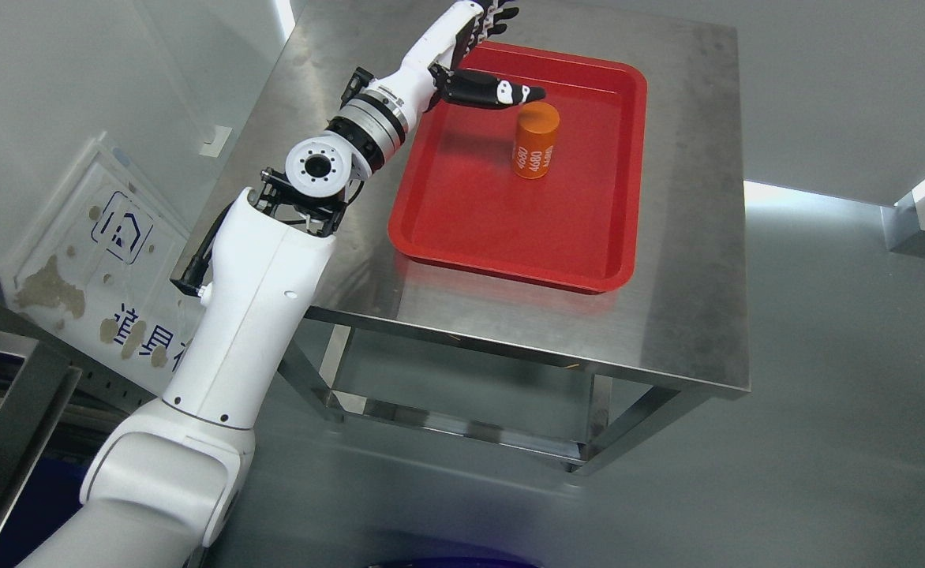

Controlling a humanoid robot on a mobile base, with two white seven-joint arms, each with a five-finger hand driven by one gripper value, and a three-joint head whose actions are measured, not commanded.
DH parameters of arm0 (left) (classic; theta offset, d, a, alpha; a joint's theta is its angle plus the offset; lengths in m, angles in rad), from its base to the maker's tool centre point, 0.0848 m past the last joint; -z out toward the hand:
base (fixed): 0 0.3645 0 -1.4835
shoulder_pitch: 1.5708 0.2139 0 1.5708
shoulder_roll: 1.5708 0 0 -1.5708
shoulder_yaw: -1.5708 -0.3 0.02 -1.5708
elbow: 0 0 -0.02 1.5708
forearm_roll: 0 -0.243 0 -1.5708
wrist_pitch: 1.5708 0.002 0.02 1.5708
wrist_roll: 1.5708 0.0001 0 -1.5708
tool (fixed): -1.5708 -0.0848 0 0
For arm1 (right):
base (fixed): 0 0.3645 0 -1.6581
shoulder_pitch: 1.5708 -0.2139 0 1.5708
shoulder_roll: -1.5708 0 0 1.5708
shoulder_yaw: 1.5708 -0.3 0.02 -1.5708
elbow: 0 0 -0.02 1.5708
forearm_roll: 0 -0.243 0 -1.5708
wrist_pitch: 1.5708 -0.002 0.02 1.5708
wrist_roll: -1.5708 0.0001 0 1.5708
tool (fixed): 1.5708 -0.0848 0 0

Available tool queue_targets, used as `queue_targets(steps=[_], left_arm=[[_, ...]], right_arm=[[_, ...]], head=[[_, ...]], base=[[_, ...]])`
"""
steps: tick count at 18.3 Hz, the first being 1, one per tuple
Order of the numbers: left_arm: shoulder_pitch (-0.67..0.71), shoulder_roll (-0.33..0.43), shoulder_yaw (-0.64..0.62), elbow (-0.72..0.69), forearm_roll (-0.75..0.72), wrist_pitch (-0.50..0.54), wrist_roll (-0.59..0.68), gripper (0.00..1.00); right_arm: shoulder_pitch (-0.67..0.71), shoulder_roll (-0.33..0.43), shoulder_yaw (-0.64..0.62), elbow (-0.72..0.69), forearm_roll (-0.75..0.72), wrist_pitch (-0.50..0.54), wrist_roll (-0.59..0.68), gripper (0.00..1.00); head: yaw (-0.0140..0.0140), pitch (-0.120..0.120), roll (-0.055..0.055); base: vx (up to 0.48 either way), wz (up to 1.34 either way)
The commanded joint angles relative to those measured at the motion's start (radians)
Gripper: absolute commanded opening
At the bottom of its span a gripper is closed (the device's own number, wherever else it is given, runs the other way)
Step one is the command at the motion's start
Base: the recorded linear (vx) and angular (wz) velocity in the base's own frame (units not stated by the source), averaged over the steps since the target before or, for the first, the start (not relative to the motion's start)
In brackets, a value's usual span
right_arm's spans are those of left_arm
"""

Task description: Grab orange capacitor from left shelf to right desk

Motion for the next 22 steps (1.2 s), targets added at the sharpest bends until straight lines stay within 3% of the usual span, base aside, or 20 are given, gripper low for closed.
queue_targets(steps=[1, 4, 8, 22], left_arm=[[-0.012, 0.018, 0.289, -0.096, 0.028, 0.022, 0.049, 1.00], [0.102, 0.018, 0.340, -0.203, 0.028, 0.022, 0.129, 1.00], [0.275, 0.018, 0.319, -0.334, 0.026, 0.004, 0.121, 1.00], [0.349, 0.018, 0.310, -0.380, 0.023, -0.010, 0.115, 1.00]], right_arm=[[-0.002, -0.017, -0.011, -0.034, 0.000, 0.000, 0.001, 1.00], [-0.002, -0.017, -0.011, -0.034, 0.000, 0.000, 0.001, 1.00], [-0.002, -0.017, -0.011, -0.034, 0.000, 0.000, 0.001, 1.00], [-0.002, -0.017, -0.011, -0.034, 0.000, 0.000, 0.001, 1.00]], head=[[0.0000, 0.000, 0.000], [0.0000, 0.000, 0.000], [0.0000, 0.000, 0.000], [0.0000, 0.000, 0.000]], base=[[0.000, 0.00], [0.000, 0.00], [0.000, 0.00], [-0.001, 0.00]])
